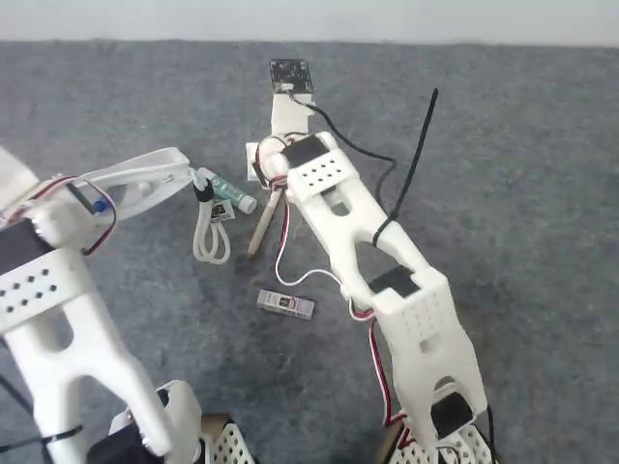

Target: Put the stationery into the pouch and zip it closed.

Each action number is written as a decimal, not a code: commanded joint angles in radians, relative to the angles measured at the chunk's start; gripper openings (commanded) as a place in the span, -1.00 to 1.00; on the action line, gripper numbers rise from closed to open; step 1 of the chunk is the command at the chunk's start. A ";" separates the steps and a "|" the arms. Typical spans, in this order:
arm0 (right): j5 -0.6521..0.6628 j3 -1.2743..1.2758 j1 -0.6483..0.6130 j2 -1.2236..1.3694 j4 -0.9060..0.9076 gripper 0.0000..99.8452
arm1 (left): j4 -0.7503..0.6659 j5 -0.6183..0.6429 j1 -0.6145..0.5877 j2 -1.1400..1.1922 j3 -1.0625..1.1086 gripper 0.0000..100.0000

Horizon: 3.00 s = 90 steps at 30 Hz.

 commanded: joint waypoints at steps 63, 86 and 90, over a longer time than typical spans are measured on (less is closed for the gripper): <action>0.287 -0.715 -0.028 0.426 0.564 -0.99 | -0.034 0.009 -0.006 -0.011 -0.001 -0.98; 0.374 -0.704 -0.105 0.492 0.748 -0.99 | -0.034 0.009 -0.008 -0.011 0.001 -0.98; 0.376 -0.698 -0.107 0.493 0.762 -0.99 | -0.034 0.009 -0.008 -0.011 0.001 -0.98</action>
